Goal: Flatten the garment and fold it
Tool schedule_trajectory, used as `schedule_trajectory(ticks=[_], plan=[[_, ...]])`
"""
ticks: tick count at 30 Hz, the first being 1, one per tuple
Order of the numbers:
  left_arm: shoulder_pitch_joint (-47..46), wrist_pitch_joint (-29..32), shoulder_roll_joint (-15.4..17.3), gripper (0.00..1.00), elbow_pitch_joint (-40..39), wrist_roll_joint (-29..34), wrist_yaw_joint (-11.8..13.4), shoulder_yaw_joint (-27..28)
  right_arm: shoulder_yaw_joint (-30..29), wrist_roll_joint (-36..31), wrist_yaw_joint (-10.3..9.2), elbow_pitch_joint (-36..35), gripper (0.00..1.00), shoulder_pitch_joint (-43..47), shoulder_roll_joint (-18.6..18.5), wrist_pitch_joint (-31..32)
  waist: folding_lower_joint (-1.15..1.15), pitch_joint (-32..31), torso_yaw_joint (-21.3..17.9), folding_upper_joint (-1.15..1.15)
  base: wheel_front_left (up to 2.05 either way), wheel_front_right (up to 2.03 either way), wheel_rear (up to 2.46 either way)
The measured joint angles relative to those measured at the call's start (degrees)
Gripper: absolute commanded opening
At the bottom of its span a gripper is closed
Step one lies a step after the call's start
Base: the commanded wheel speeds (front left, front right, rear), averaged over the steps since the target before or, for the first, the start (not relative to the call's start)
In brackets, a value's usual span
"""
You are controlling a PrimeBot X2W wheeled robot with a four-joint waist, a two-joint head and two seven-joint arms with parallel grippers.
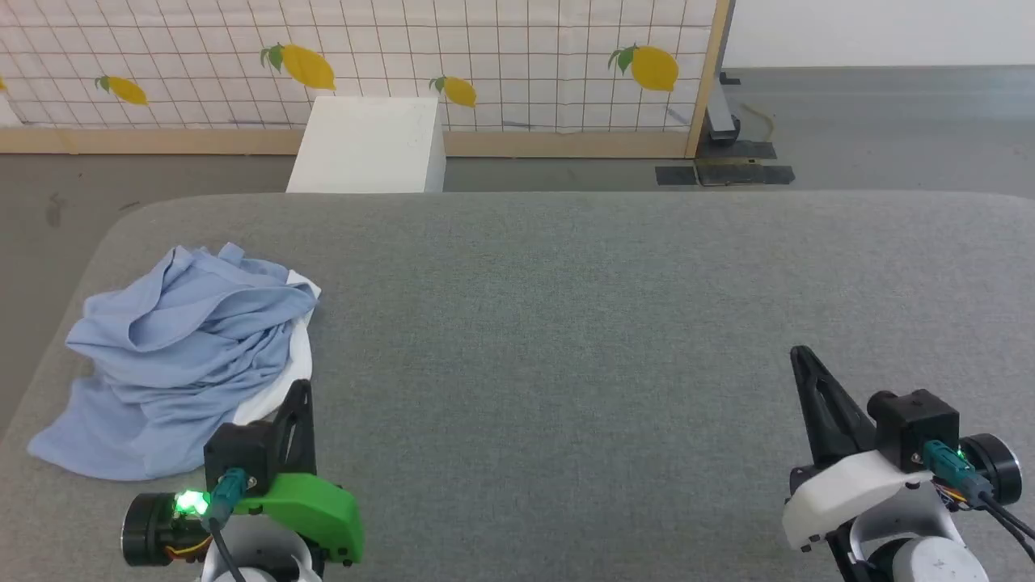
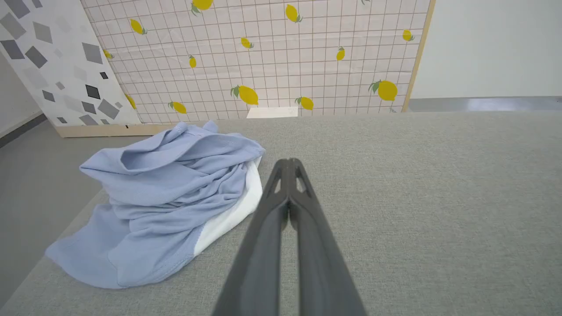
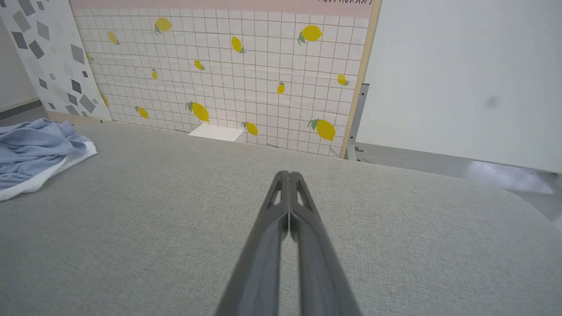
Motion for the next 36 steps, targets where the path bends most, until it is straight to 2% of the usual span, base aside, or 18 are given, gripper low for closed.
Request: schedule_trajectory(ticks=[30, 31, 36], plan=[[0.0, 0.0, 0.0, 0.0, 0.0, 0.0, 0.0, 0.0, 0.0, 0.0, 0.0, 0.0, 0.0, 0.0, 0.0, 0.0, 0.0, 0.0, 0.0, 0.0, 0.0, 0.0, 0.0], [0.0, 0.0, 0.0, 1.0, 0.0, 0.0, 0.0, 0.0, 0.0, 0.0, 0.0, 0.0, 1.0, 0.0, 0.0, 0.0, 0.0, 0.0, 0.0, 0.0, 0.0, 0.0, 0.0], [0.1, -0.1, 0.0, 1.0, 0.0, -0.5, 0.0, -0.3, -0.1, 0.3, 0.0, 0.1, 1.0, 0.0, 0.0, -0.1, 0.0, 0.0, 0.0, 0.0, 0.0, 0.0, 0.0]])
